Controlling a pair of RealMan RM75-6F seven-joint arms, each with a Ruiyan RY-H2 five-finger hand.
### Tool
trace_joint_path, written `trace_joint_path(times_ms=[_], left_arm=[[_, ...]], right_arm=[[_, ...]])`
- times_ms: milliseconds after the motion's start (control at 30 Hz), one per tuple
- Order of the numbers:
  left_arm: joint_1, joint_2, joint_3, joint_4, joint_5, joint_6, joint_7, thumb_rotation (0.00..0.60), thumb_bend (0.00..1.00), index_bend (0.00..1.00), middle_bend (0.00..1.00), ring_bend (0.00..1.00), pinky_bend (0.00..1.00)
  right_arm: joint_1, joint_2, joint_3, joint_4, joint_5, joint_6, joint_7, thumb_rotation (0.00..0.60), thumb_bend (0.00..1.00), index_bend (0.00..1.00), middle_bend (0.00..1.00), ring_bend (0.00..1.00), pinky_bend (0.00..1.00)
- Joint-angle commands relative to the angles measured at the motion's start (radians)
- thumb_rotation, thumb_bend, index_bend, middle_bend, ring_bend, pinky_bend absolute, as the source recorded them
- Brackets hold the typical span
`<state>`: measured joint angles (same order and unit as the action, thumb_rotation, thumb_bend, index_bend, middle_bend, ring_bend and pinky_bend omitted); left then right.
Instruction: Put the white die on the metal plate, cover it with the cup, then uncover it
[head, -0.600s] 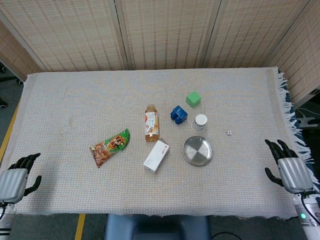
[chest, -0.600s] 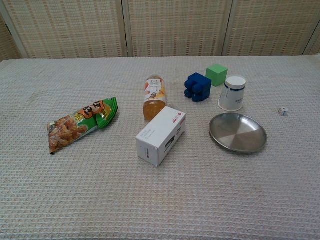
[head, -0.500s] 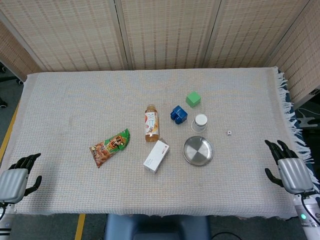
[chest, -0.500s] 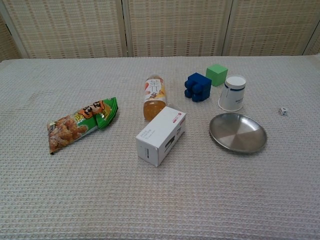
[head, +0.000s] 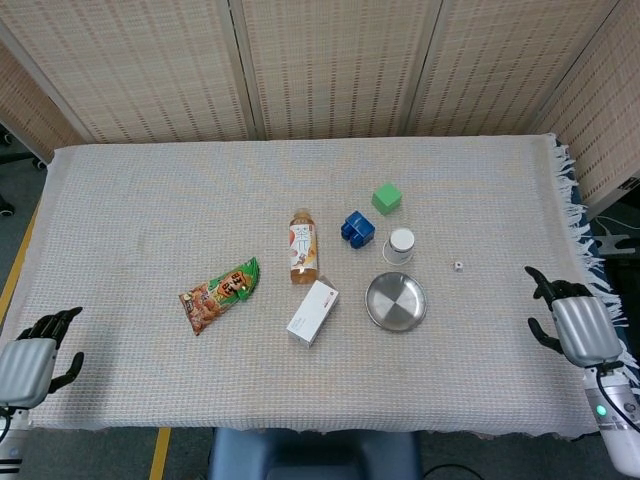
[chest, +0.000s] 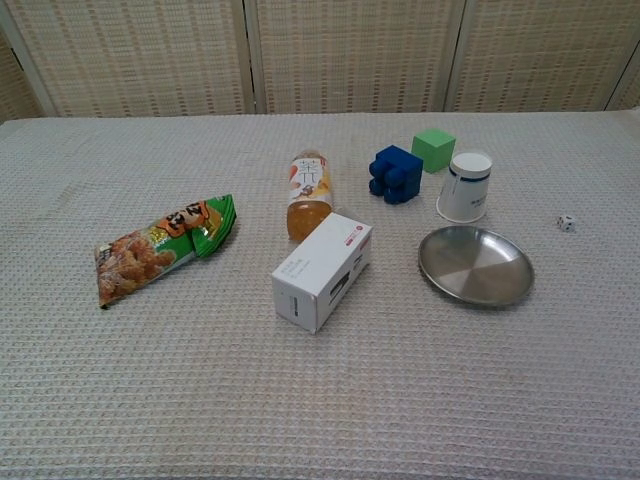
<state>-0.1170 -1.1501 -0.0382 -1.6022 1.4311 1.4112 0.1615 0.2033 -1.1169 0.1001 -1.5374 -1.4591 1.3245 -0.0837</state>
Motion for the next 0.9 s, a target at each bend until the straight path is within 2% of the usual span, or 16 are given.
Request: trace_joint_path(times_ms=[33,133,267,500,700,900], left_arm=[[0.0,0.002,0.002,-0.004,0.0,0.0,0.006,0.6,0.4,0.15,0.19,0.19,0.38],[0.001,0.002,0.004,-0.006,0.0,0.0,0.008,0.6,0.4,0.15,0.19,0.19,0.38],[-0.003,0.001,0.003,-0.004,-0.006,-0.009,0.009,0.6,0.4,0.15,0.19,0.19,0.38],[-0.009,-0.001,0.006,-0.005,-0.011,-0.023,0.019,0.6,0.4,0.15,0.19,0.19,0.38],[-0.012,-0.001,0.008,-0.006,-0.01,-0.028,0.023,0.6,0.4,0.15,0.19,0.19,0.38],[-0.014,0.0,0.008,-0.008,-0.016,-0.036,0.021,0.6,0.4,0.15,0.2,0.2,0.38]], right_arm=[[0.056,-0.075,0.034,0.11,-0.011,-0.019,0.007,0.6,0.25,0.31,0.77,0.68,0.66],[0.091,-0.14,0.056,0.204,-0.007,-0.027,0.006,0.6,0.25,0.37,0.88,0.8,0.78],[0.148,-0.191,0.062,0.313,0.001,-0.102,0.064,0.6,0.25,0.39,0.92,0.85,0.84],[0.234,-0.284,0.092,0.532,0.057,-0.236,0.229,0.6,0.25,0.36,0.95,0.87,0.86],[0.285,-0.307,0.066,0.635,0.045,-0.351,0.406,0.6,0.25,0.31,0.95,0.88,0.87],[0.321,-0.349,0.043,0.727,0.023,-0.407,0.575,0.6,0.25,0.32,0.96,0.89,0.87]])
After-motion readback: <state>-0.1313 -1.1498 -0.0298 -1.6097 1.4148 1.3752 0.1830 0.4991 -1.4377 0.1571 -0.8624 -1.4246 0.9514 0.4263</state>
